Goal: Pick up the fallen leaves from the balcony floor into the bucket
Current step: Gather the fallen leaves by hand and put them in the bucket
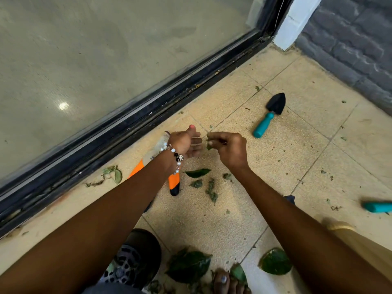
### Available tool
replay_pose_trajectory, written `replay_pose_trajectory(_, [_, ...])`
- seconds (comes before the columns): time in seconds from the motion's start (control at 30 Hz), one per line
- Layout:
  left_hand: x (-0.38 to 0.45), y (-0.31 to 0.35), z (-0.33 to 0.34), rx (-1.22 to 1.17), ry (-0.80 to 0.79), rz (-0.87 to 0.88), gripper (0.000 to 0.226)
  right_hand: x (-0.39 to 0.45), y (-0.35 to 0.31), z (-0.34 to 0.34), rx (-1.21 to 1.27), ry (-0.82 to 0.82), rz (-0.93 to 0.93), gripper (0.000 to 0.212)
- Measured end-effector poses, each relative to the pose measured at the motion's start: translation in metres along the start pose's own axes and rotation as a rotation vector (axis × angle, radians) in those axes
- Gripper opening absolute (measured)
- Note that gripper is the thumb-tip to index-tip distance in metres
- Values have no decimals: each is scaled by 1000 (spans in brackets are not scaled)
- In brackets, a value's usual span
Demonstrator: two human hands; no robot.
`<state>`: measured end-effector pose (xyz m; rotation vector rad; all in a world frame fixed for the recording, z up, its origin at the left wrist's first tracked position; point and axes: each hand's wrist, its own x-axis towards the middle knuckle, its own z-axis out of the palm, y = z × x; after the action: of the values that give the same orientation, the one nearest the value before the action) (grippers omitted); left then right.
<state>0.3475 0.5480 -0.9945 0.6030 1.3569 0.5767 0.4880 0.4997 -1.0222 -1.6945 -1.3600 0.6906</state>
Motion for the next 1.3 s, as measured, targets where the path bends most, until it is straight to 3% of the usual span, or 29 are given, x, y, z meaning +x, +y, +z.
replay_pose_trajectory(0.1, [-10,-1,14,-157,-118,-168,58,-1,-23,8,155,14,98,19])
replay_pose_trajectory(0.17, [-14,2,22,-330,-159,-240,60,-8,-32,14,48,-53,20,18])
replay_pose_trajectory(0.23, [-12,2,22,-363,-88,-236,47,-14,-30,14,-121,-127,-160,17])
replay_pose_trajectory(0.33, [3,-2,12,-328,60,-161,36,-7,-24,2,-349,-478,-247,25])
replay_pose_trajectory(0.4, [6,-2,7,-318,92,-130,37,3,-22,-7,-237,-651,-208,29])
replay_pose_trajectory(0.43, [5,-1,7,-340,102,-116,37,7,-22,-11,-78,-631,-154,28])
replay_pose_trajectory(0.5, [3,2,8,-371,95,-106,38,20,-22,-15,223,-400,20,24])
replay_pose_trajectory(0.57, [2,1,5,-347,56,-103,41,38,-9,-16,16,-193,62,25])
replay_pose_trajectory(0.6, [3,-2,2,-326,47,-107,41,46,2,-16,-217,-217,35,32])
replay_pose_trajectory(0.67, [6,-7,-3,-295,58,-106,41,51,23,-8,-606,-448,-24,53])
replay_pose_trajectory(0.77, [9,-10,-8,-294,83,-94,44,37,49,9,-855,-586,-125,69])
replay_pose_trajectory(0.87, [10,-9,-7,-296,95,-96,48,13,44,12,-698,-486,-149,56])
replay_pose_trajectory(1.0, [14,-11,-5,-271,105,-93,49,-14,35,15,-575,-371,-416,21])
replay_pose_trajectory(1.17, [15,-15,-9,-251,126,-68,50,-55,30,21,-588,-525,-483,44])
replay_pose_trajectory(1.3, [10,-18,-9,-239,125,-54,50,-65,34,25,-663,-444,-583,27])
